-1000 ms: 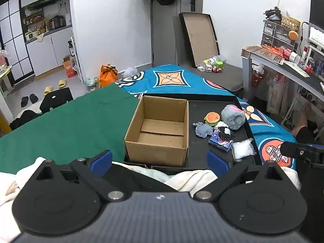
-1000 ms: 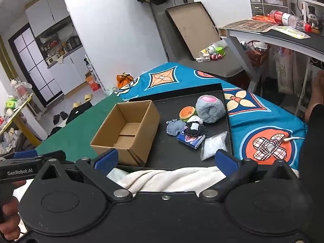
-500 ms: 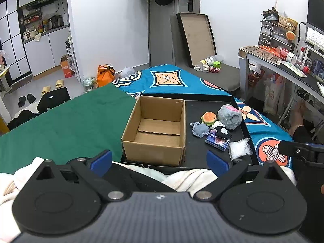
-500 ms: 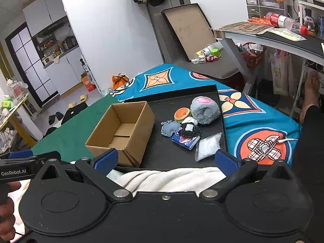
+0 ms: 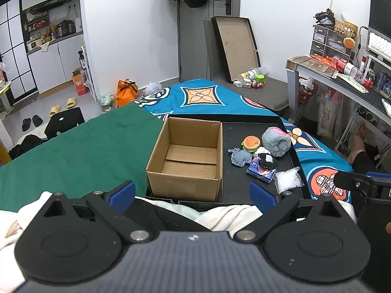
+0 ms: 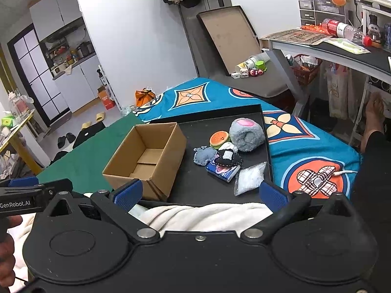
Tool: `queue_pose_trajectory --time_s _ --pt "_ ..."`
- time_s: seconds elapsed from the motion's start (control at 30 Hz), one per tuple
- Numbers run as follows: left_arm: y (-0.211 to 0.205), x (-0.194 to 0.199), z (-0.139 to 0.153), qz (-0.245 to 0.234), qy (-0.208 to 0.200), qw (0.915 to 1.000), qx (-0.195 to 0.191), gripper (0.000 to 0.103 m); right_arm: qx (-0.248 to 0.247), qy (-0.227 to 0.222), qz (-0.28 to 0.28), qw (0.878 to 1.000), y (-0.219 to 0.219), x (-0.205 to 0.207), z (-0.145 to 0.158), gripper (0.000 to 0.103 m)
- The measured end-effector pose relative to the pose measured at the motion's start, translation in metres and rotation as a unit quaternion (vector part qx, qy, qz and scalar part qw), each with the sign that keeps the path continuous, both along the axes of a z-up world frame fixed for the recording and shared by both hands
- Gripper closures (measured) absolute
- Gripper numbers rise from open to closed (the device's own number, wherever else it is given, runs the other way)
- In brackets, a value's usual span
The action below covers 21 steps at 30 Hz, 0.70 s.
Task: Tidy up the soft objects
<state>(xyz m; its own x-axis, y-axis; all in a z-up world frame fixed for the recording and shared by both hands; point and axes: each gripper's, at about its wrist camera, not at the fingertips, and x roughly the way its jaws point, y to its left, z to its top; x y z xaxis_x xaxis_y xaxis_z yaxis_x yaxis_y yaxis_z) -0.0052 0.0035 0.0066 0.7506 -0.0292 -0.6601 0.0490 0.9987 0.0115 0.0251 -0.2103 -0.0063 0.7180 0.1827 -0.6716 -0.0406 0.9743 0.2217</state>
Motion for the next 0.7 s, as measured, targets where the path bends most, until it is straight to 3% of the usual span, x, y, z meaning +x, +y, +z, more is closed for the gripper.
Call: queue_pose_trajectory --time_s 0.7 --pt "0.0011 0.0004 0.0009 0.002 -0.001 1.0 -0.004 0.004 -0.007 -0.006 -0.004 1.0 0.0013 -0.0003 0.003 0.0"
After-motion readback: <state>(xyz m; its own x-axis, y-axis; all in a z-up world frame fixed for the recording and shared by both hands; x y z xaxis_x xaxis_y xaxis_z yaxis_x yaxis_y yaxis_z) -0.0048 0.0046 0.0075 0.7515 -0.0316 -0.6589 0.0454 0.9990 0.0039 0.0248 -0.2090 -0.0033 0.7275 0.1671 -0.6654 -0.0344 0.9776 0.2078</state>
